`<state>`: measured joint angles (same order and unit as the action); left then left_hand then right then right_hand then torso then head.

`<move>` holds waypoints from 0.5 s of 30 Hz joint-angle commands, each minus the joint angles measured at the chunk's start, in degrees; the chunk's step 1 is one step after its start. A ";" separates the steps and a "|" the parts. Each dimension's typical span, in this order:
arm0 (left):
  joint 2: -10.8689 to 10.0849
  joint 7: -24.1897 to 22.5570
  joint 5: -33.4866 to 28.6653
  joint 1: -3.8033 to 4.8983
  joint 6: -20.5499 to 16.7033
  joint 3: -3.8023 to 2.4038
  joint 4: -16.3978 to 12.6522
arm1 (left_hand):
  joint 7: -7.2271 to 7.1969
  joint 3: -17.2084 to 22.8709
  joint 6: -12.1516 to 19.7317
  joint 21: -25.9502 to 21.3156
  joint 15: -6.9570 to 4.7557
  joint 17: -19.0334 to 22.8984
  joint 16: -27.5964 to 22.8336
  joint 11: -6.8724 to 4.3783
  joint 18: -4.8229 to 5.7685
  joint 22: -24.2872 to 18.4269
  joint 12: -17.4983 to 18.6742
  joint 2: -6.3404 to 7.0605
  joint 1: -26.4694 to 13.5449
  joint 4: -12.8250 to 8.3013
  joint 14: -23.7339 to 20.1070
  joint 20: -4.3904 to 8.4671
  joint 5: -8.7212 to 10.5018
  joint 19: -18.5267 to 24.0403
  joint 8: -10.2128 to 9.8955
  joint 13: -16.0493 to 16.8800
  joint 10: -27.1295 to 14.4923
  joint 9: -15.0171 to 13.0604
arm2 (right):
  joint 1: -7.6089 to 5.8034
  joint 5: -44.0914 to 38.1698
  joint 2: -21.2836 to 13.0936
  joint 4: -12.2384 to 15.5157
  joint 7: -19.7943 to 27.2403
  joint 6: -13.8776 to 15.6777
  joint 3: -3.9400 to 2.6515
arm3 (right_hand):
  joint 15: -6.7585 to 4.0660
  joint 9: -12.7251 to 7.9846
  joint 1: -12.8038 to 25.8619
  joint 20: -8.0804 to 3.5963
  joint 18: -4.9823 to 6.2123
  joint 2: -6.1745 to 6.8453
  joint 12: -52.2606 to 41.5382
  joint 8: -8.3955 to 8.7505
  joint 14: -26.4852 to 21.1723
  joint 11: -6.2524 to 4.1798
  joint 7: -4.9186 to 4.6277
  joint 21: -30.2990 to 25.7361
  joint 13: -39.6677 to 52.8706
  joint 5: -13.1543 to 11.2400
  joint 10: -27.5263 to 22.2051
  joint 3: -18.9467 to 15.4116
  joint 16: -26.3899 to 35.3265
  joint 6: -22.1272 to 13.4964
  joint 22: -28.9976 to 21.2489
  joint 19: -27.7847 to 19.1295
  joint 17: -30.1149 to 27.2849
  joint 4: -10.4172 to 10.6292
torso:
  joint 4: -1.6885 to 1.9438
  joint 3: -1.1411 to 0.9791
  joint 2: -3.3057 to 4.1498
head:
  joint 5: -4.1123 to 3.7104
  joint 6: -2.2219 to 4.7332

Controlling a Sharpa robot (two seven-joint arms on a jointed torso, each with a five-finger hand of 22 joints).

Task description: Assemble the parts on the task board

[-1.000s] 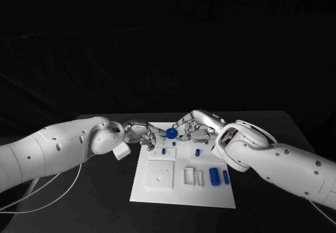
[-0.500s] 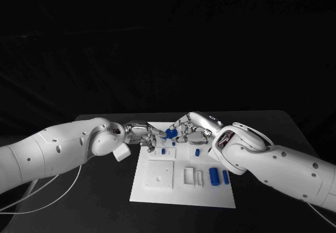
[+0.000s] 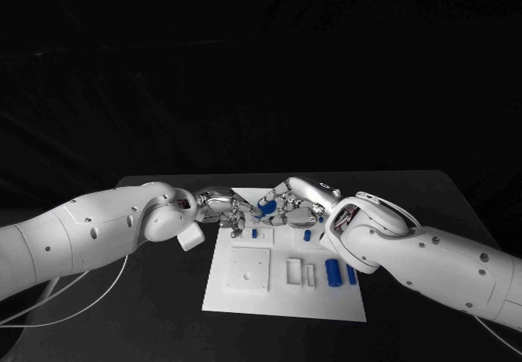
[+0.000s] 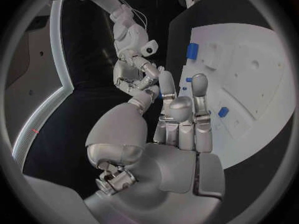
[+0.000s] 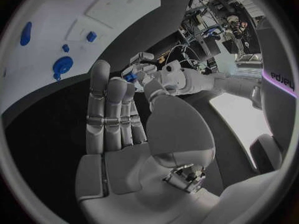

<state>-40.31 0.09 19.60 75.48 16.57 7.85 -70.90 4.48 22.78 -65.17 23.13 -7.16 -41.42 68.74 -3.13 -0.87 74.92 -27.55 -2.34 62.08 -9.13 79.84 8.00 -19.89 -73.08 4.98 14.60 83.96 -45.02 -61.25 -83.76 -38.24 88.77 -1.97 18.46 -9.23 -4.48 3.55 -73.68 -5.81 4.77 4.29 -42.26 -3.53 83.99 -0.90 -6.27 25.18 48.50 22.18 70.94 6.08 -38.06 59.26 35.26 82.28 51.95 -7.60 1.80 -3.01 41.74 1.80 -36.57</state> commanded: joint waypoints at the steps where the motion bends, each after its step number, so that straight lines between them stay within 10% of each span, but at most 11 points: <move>1: 0.17 -1.37 1.58 -0.11 0.70 -0.03 -0.33 | -4.54 0.64 -5.11 -0.39 -0.07 -0.04 -0.13 -0.40 0.05 0.96 0.15 -0.26 1.01 -0.24 -0.10 0.24 0.09 -0.08 -0.25 -0.03 2.77 0.27 | 0.02 -0.70 0.21 -0.03 -0.11 -1.10 0.08 | 0.06 0.04 -0.19 0.35 0.75 0.08 -0.38 -0.01 -0.52 0.24 0.03 -0.33 0.13 -0.11 -0.22 0.24 -0.30 -0.29 0.53 0.25 0.12 0.24 | -0.10 -0.04 0.00 | -0.01 -0.06; 15: 0.11 -1.12 2.14 -0.13 0.95 -0.03 -0.36 | -4.52 0.64 -5.25 -0.40 -0.06 0.01 -0.16 -0.40 0.03 0.97 0.22 -0.27 1.10 -0.11 -0.12 0.23 0.09 -0.10 -0.44 -0.07 2.77 0.68 | 0.02 -0.87 0.51 -0.73 -1.13 -2.54 0.46 | 0.00 0.05 0.20 0.28 0.64 0.08 -0.50 -0.02 -0.55 0.13 0.15 -1.26 0.41 -0.54 -0.28 2.30 -0.51 0.18 2.44 0.43 0.34 -0.15 | -0.17 -0.17 0.00 | -0.05 -0.29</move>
<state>-40.28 -0.32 21.35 75.44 16.86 7.85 -71.15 4.68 22.85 -65.37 22.93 -7.14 -41.42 68.74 -3.03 -0.87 74.91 -27.55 -2.26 62.44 -9.06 79.83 8.00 -19.45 -73.08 4.78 14.60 84.07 -44.36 -61.26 -83.99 -37.82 87.94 -2.57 17.69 -8.81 -4.47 3.55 -73.69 -5.61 4.76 4.29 -42.53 -3.53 83.98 -0.89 -6.27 24.14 48.88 21.75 70.94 8.13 -38.38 59.27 37.67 82.49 52.26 -7.75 1.66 -3.13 41.73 1.80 -36.82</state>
